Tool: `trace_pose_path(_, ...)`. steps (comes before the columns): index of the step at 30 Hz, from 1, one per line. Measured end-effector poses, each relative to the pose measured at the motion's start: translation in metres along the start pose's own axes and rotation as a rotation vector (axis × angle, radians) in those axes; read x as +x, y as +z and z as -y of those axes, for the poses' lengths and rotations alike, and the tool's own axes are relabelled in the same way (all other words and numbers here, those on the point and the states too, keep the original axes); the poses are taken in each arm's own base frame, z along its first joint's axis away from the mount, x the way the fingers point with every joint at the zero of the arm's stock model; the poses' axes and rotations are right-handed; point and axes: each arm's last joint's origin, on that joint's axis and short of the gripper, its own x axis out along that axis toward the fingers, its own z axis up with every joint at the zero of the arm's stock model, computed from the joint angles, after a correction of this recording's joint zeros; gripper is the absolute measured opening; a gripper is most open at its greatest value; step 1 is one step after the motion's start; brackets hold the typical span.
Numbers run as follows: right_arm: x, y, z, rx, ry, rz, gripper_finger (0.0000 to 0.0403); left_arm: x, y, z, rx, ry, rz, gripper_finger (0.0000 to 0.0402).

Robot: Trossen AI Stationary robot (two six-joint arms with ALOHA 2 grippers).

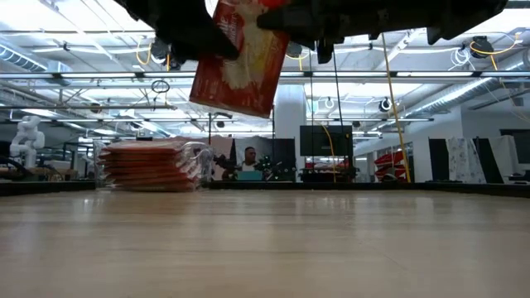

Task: Sort popcorn bags into baskets
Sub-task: Put the red popcorn bag into the transparent bin

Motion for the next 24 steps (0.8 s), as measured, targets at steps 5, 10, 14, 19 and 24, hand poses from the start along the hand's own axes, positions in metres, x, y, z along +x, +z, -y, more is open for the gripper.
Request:
trace_pose_path(5, 0.0, 0.0, 0.001, 0.0, -0.003, 0.001, 0.0019, -0.011, 0.001, -0.001, 0.073, -0.011, -0.019, 0.0051)
trace_pose_path(10, 0.001, 0.0, 0.004, 0.062, -0.041, -0.005, 0.0053, -0.033, 0.005, -0.011, 0.083, -0.01, -0.026, 0.0025)
trace_pose_path(14, 0.001, -0.004, 0.004, 0.064, -0.049, -0.043, 0.0091, -0.056, 0.009, -0.027, 0.096, 0.025, -0.095, 0.0034)
trace_pose_path(19, -0.001, -0.016, 0.007, 0.072, -0.071, -0.127, 0.012, -0.084, 0.03, -0.051, 0.126, 0.135, -0.243, 0.0017)
trace_pose_path(24, -0.013, -0.036, 0.009, 0.111, -0.063, -0.182, 0.0127, -0.112, 0.051, -0.088, 0.139, 0.302, -0.389, 0.0029)
